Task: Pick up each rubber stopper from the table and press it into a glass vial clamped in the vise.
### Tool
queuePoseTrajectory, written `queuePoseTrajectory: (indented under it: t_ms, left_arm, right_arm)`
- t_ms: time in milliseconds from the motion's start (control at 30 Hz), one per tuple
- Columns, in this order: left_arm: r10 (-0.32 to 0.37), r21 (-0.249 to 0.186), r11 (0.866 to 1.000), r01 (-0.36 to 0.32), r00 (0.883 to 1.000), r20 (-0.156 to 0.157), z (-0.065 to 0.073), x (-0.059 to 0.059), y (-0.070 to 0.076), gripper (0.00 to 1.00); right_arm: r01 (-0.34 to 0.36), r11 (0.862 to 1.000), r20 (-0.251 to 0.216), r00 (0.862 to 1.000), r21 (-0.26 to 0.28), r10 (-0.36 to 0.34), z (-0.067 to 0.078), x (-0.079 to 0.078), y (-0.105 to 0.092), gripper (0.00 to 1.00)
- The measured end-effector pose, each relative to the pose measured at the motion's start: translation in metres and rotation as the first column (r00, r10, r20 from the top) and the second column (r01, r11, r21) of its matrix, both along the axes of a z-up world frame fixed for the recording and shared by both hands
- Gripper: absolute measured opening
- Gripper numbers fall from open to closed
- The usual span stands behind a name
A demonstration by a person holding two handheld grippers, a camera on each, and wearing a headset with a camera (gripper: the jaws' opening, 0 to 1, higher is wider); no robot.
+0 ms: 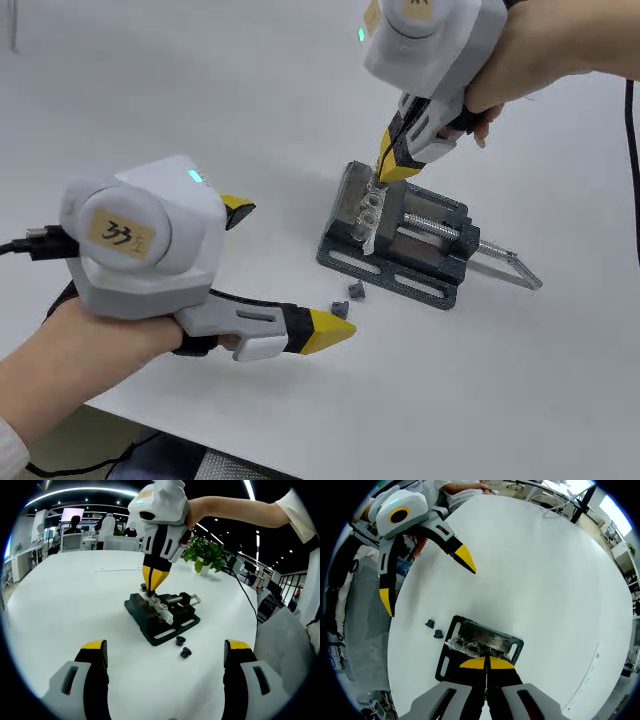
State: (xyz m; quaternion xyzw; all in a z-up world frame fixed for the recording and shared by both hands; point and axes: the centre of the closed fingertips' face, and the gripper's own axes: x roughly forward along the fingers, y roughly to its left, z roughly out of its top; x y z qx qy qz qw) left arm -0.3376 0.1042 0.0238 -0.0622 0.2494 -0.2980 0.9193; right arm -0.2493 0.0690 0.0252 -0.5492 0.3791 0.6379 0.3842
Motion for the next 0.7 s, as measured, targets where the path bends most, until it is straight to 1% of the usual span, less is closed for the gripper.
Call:
queuePoseTrajectory:
  t_ms: [33,67,100,167,200,233,300,333,367,433,467,500,567,667,700]
  left_arm:
    - [0.002,0.001,1.0,-0.002,1.0,0.001,0.001,0.0,0.0,0.96]
    - [0.001,0.004,1.0,-0.001,1.0,0.0,0.001,0.0,0.0,0.96]
    - [-0.001,0.008,1.0,0.001,1.0,0.0,0.001,-0.001,-0.001,0.96]
    - [-0.004,0.012,1.0,0.004,1.0,0.004,0.002,-0.001,0.0,0.96]
    - [-0.004,0.01,1.0,0.004,1.0,0.008,0.005,-0.001,-0.001,0.96]
    - [-0.007,0.011,1.0,0.007,1.0,0.01,0.006,-0.001,-0.002,0.96]
    - [-0.01,0.019,1.0,0.01,1.0,0.014,0.01,-0.001,-0.002,0.96]
    - [-0.012,0.02,1.0,0.012,1.0,0.015,0.012,-0.001,-0.003,0.96]
    - [-0.012,0.021,1.0,0.012,1.0,0.021,0.015,-0.001,-0.003,0.96]
    - [-0.015,0.019,1.0,0.015,1.0,0.026,0.019,-0.001,-0.004,0.96]
    - [-0.015,0.019,1.0,0.014,0.999,0.029,0.022,-0.001,-0.004,0.96]
    - [-0.014,0.023,1.0,0.013,0.999,0.033,0.024,-0.001,-0.004,0.96]
    - [-0.014,0.026,1.0,0.013,0.999,0.038,0.029,-0.003,-0.007,0.96]
    - [-0.018,0.03,0.999,0.017,0.999,0.04,0.034,-0.006,-0.011,0.96]
    - [-0.02,0.036,0.999,0.018,0.999,0.042,0.036,-0.007,-0.012,0.96]
  right_arm:
    - [0.018,1.0,0.002,1.0,-0.005,-0.018,0.0,0.0,0.0,0.0]
    - [0.007,1.0,0.007,1.0,-0.008,-0.007,-0.001,0.0,0.0,0.0]
    - [0.019,1.0,0.011,1.0,-0.014,-0.019,-0.001,0.001,0.001,0.0]
    - [0.018,1.0,0.009,1.0,-0.017,-0.018,0.001,0.004,0.0,0.0]
    - [0.039,0.999,0.009,0.999,-0.018,-0.039,0.001,0.004,-0.001,0.0]
    - [0.031,0.999,0.011,0.999,-0.016,-0.03,0.001,0.004,-0.002,0.0]
    - [0.047,0.999,0.017,0.999,-0.013,-0.047,0.002,0.004,-0.002,0.0]
    - [0.052,0.999,0.017,0.999,-0.009,-0.052,0.002,0.003,-0.002,0.0]
    - [0.064,0.998,0.007,0.998,0.002,-0.064,0.003,0.003,-0.002,0.0]
    - [0.112,0.993,-0.03,0.993,0.028,-0.111,0.003,0.003,-0.001,0.0]
    - [0.123,0.992,-0.043,0.992,0.039,-0.121,0.004,0.004,-0.002,0.0]
    - [0.116,0.992,-0.043,0.993,0.047,-0.114,0.005,0.004,-0.003,0.0]
    - [0.128,0.99,-0.052,0.991,0.063,-0.125,0.005,0.006,-0.003,0.0]
    - [0.108,0.992,-0.033,0.994,0.069,-0.106,0.006,0.005,-0.002,0.0]
    - [0.108,0.992,-0.029,0.994,0.069,-0.106,0.006,0.008,-0.001,0.0]
